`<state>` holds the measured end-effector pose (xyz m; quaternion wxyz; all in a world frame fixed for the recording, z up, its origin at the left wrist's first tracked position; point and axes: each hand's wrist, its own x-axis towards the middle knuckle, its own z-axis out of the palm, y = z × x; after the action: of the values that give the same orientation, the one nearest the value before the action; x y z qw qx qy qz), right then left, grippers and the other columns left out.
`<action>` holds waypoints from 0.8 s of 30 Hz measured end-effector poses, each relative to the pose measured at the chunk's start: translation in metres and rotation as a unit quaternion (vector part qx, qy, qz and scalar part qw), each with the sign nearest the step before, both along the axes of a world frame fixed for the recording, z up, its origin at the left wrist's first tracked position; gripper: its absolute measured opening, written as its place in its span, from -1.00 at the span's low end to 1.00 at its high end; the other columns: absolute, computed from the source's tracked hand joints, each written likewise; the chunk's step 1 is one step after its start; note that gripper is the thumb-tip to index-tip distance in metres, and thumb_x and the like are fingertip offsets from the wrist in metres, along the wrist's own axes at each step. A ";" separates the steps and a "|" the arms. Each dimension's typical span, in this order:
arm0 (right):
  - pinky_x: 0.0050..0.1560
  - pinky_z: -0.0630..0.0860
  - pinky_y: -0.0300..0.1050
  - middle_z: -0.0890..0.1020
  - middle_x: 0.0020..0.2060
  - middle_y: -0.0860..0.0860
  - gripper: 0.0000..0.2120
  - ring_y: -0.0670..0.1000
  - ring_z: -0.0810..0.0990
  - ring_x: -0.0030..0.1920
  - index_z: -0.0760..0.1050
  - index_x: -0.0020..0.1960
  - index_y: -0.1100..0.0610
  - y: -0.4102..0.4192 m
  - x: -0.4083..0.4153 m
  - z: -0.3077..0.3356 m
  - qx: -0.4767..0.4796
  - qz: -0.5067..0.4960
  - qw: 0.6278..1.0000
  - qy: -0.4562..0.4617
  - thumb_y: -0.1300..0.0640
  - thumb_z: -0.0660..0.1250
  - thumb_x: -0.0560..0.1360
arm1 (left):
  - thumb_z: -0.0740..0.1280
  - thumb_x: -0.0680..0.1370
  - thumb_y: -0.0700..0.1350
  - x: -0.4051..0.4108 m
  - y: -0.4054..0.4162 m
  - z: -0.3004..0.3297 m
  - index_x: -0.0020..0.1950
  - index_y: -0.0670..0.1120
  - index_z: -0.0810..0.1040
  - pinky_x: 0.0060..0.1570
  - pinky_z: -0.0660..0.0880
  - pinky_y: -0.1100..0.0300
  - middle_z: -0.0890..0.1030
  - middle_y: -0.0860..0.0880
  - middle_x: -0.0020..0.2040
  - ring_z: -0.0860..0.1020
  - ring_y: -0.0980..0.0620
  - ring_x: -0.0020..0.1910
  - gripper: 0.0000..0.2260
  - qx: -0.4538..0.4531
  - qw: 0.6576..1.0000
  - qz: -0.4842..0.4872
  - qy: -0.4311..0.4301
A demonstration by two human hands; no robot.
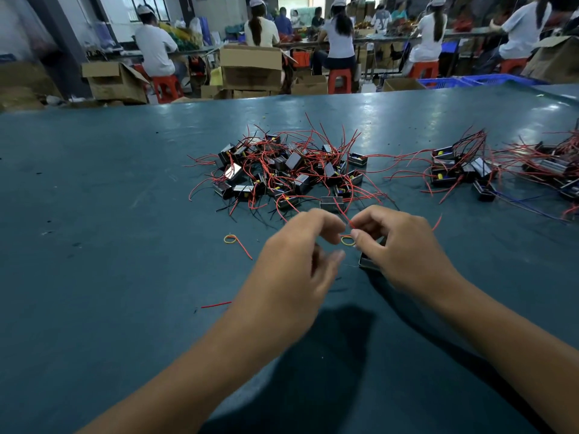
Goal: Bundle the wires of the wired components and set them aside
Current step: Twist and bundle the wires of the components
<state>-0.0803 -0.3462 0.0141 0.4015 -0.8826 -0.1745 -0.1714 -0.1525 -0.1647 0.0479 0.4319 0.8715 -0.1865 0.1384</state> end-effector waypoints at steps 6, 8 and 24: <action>-0.29 0.56 -0.29 0.66 -0.32 -0.09 -0.84 -0.15 0.68 -0.32 0.52 -0.09 -0.02 0.002 -0.005 -0.002 0.053 0.045 0.997 0.045 0.23 0.37 0.52 | 0.43 0.54 -0.09 0.013 -0.003 -0.023 0.12 0.00 0.45 -0.09 0.31 0.24 0.39 0.14 0.01 0.32 0.16 -0.18 -0.78 0.167 0.985 0.042 0.025; -0.30 0.59 -0.16 0.66 -0.33 -0.08 -0.89 -0.11 0.68 -0.35 0.52 -0.08 -0.04 0.002 -0.007 -0.002 0.064 0.050 0.995 0.061 0.17 0.36 0.54 | 0.40 0.56 -0.09 0.018 -0.001 -0.026 0.12 -0.02 0.48 -0.06 0.32 0.21 0.42 0.13 0.01 0.30 0.16 -0.14 -0.82 0.188 0.981 0.043 0.035; -0.12 0.61 -0.26 0.71 -0.26 -0.04 -0.90 -0.11 0.70 -0.24 0.61 -0.16 0.11 0.007 -0.016 0.003 0.099 0.074 0.989 0.082 0.26 0.41 0.51 | 0.37 0.60 -0.05 0.031 0.012 -0.034 -0.07 -0.01 0.58 -0.15 0.48 0.08 0.63 0.07 -0.21 0.52 0.09 -0.24 -0.93 0.132 0.990 0.034 0.020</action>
<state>-0.0966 -0.3392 0.0170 0.5111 -0.8344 -0.1882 -0.0846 -0.1212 -0.1528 0.0138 0.3118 0.9293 -0.1646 0.1100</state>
